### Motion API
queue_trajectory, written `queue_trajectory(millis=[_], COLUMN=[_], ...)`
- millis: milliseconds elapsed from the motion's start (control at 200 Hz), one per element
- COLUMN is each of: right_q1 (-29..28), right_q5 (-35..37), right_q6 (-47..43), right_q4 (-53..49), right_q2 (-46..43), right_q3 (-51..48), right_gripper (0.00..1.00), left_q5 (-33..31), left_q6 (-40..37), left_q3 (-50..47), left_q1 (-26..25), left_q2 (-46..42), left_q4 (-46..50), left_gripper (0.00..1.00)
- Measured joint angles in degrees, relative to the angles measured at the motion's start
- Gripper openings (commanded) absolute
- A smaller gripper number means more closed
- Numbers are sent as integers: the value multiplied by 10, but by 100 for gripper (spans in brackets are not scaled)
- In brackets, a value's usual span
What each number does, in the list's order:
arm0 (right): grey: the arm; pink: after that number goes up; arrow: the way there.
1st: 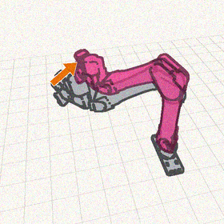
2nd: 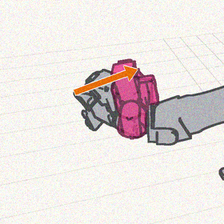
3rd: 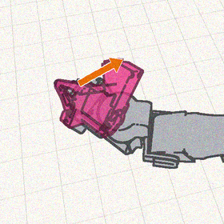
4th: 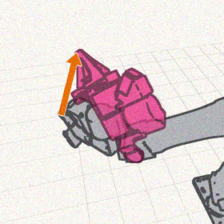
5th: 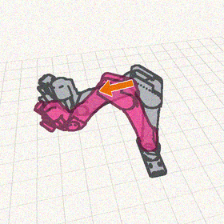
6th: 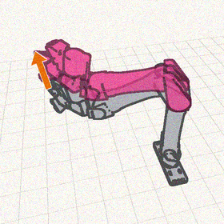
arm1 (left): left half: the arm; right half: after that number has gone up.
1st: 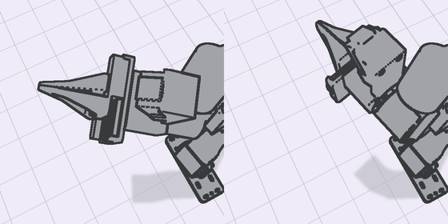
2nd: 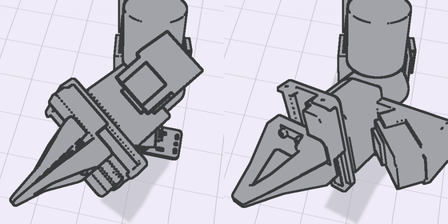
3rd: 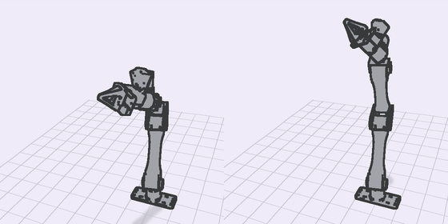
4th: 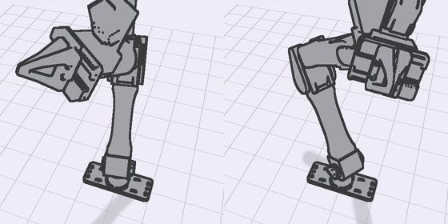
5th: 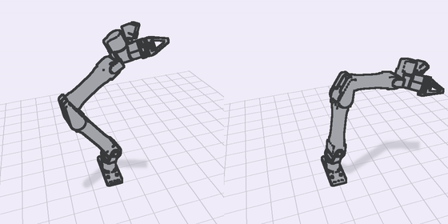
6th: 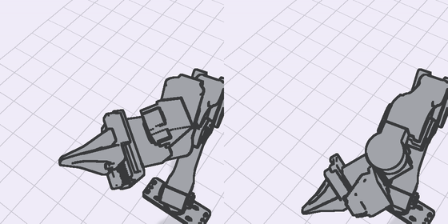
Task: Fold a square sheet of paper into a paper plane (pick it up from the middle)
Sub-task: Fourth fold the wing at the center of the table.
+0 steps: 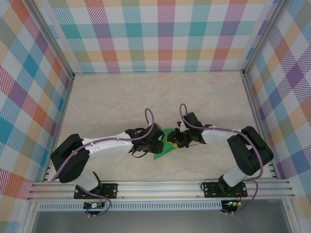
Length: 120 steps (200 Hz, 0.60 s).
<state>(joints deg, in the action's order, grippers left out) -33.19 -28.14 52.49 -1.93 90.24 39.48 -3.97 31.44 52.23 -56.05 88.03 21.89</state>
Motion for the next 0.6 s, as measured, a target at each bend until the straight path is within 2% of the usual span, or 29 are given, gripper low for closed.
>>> queue_trajectory(millis=[105, 255, 600], right_q1=[-2, -4, -6], right_q5=[0, 0, 0], right_q6=[-7, -11, -16], right_q4=[-7, -21, -41], right_q2=[0, 0, 0], right_q3=[12, 22, 24], right_gripper=[24, 28, 32], left_q5=[0, -8, -73], left_q6=[-9, -15, -24], left_q3=[-4, -4, 12], left_q1=[-14, -39, -75], left_q2=[-8, 1, 69], left_q4=[0, 1, 6], left_gripper=[46, 46, 48])
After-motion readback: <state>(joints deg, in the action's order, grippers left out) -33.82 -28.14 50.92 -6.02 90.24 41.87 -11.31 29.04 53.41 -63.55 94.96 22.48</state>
